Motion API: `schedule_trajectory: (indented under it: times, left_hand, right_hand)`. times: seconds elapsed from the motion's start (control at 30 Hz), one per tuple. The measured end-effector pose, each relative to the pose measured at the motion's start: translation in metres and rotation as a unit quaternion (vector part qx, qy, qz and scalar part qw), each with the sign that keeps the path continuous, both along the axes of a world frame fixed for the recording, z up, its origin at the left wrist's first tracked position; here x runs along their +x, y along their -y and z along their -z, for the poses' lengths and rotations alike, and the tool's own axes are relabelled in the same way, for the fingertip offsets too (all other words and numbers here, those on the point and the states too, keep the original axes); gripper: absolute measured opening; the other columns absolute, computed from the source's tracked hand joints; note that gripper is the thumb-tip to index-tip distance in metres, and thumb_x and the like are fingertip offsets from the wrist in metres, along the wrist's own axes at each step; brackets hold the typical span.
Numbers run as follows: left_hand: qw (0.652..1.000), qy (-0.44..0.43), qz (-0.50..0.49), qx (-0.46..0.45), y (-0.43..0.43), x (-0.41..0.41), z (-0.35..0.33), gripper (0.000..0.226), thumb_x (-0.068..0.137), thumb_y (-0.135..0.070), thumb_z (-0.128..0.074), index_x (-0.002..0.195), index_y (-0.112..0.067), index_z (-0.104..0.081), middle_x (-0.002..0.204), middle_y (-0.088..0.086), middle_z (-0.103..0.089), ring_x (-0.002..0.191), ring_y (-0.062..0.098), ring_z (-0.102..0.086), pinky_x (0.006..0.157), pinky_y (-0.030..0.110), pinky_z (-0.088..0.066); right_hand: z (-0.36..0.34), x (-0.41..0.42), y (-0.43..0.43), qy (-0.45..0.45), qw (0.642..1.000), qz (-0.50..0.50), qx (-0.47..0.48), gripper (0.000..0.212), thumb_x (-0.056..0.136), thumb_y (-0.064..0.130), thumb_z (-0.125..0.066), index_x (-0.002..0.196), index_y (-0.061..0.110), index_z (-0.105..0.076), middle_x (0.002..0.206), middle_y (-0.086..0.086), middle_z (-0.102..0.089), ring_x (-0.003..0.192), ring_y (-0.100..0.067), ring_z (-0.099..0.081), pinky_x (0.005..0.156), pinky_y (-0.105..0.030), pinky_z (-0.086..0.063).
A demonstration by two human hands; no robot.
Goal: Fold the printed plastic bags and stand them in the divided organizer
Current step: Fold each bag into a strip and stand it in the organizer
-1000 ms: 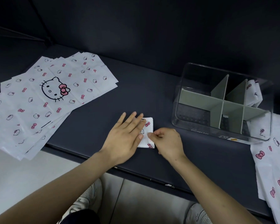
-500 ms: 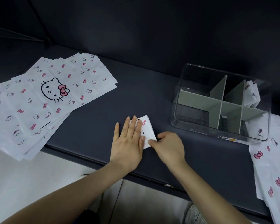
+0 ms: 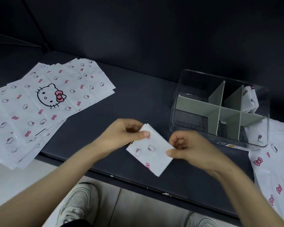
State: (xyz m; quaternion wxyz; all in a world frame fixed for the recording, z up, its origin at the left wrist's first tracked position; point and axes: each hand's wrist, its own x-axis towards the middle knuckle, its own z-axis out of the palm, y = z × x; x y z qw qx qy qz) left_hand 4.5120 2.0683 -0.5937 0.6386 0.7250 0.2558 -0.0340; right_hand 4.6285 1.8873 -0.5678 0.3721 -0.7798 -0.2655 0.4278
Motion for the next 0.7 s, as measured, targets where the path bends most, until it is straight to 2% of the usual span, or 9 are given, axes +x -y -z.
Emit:
schedule_trajectory:
  times: [0.07,0.13,0.23,0.3,0.4,0.47,0.53,0.6,0.7]
  left_hand:
    - [0.998,0.038,0.016,-0.043,0.007,0.013,-0.018,0.010,0.081,-0.020,-0.070,0.085,-0.011,-0.071,0.083,0.002,-0.074,0.076,0.014,-0.067,0.077,0.028,-0.051]
    - [0.994,0.074,-0.026,-0.071,0.020,0.029,-0.028,0.007,0.083,-0.017,-0.068,0.077,-0.012,-0.069,0.078,0.002,-0.073,0.071,0.012,-0.066,0.069,0.025,-0.050]
    - [0.984,0.103,-0.078,-0.122,0.041,0.060,-0.035,0.010,0.086,-0.015,-0.066,0.077,-0.012,-0.068,0.080,0.005,-0.073,0.071,0.014,-0.067,0.069,0.031,-0.050]
    - [0.979,0.109,-0.085,-0.149,0.054,0.082,-0.040,0.007,0.085,-0.015,-0.067,0.080,-0.010,-0.068,0.084,0.008,-0.073,0.073,0.016,-0.068,0.069,0.031,-0.053]
    - [0.981,0.109,-0.062,-0.147,0.075,0.115,-0.047,0.006,0.086,-0.013,-0.068,0.085,-0.008,-0.070,0.085,0.008,-0.074,0.074,0.017,-0.070,0.068,0.027,-0.057]
    - [0.990,0.116,-0.031,-0.078,0.088,0.138,-0.048,0.005,0.087,-0.014,-0.068,0.090,-0.010,-0.070,0.088,0.006,-0.074,0.084,0.020,-0.070,0.077,0.029,-0.058]
    - [0.984,0.146,0.018,0.098,0.095,0.164,-0.044,0.012,0.090,-0.017,-0.065,0.102,-0.015,-0.068,0.097,0.000,-0.070,0.095,0.018,-0.065,0.088,0.030,-0.052]
    - [0.921,0.189,0.103,0.324,0.103,0.193,-0.039,0.029,0.094,-0.018,-0.057,0.123,-0.017,-0.061,0.119,0.001,-0.063,0.109,0.020,-0.054,0.097,0.031,-0.041]
    - [0.821,0.219,0.224,0.478,0.121,0.233,-0.035,0.043,0.098,-0.018,-0.047,0.141,-0.022,-0.047,0.147,0.001,-0.042,0.133,0.027,-0.034,0.110,0.037,-0.026]
  right_hand:
    - [-0.013,0.015,0.014,-0.003,0.999,0.026,0.026,0.019,0.078,0.000,-0.073,0.071,0.014,-0.061,0.071,-0.001,-0.067,0.067,-0.009,-0.057,0.064,-0.020,-0.045]
    - [-0.016,0.027,0.026,-0.031,0.989,0.125,0.077,0.011,0.079,0.004,-0.072,0.078,0.011,-0.064,0.078,-0.004,-0.071,0.070,-0.011,-0.060,0.066,-0.023,-0.045]
    - [-0.016,0.037,0.043,-0.113,0.943,0.270,0.155,0.025,0.077,0.015,-0.068,0.098,0.003,-0.067,0.092,-0.009,-0.074,0.081,-0.019,-0.069,0.071,-0.027,-0.055]
    - [-0.016,0.038,0.055,-0.136,0.921,0.315,0.185,0.031,0.073,0.020,-0.066,0.099,0.004,-0.068,0.093,-0.010,-0.075,0.082,-0.022,-0.071,0.069,-0.026,-0.058]
    - [-0.019,0.043,0.074,-0.102,0.889,0.395,0.208,0.017,0.081,0.013,-0.064,0.095,0.005,-0.070,0.089,-0.008,-0.075,0.075,-0.020,-0.071,0.062,-0.024,-0.057]
    - [-0.021,0.053,0.090,-0.043,0.861,0.463,0.206,0.010,0.086,0.008,-0.064,0.093,0.005,-0.071,0.086,-0.009,-0.075,0.071,-0.021,-0.069,0.061,-0.026,-0.055]
    - [-0.026,0.067,0.107,0.023,0.825,0.524,0.209,0.007,0.087,0.005,-0.064,0.088,0.007,-0.071,0.080,-0.008,-0.075,0.066,-0.020,-0.065,0.059,-0.027,-0.052]
    - [-0.029,0.081,0.123,0.112,0.795,0.560,0.201,0.011,0.087,0.004,-0.064,0.082,0.012,-0.070,0.070,0.003,-0.073,0.057,-0.010,-0.062,0.053,-0.019,-0.049]
    - [-0.034,0.099,0.139,0.232,0.764,0.576,0.177,0.018,0.088,0.012,-0.063,0.073,0.020,-0.066,0.059,0.014,-0.067,0.052,-0.007,-0.055,0.051,-0.018,-0.046]
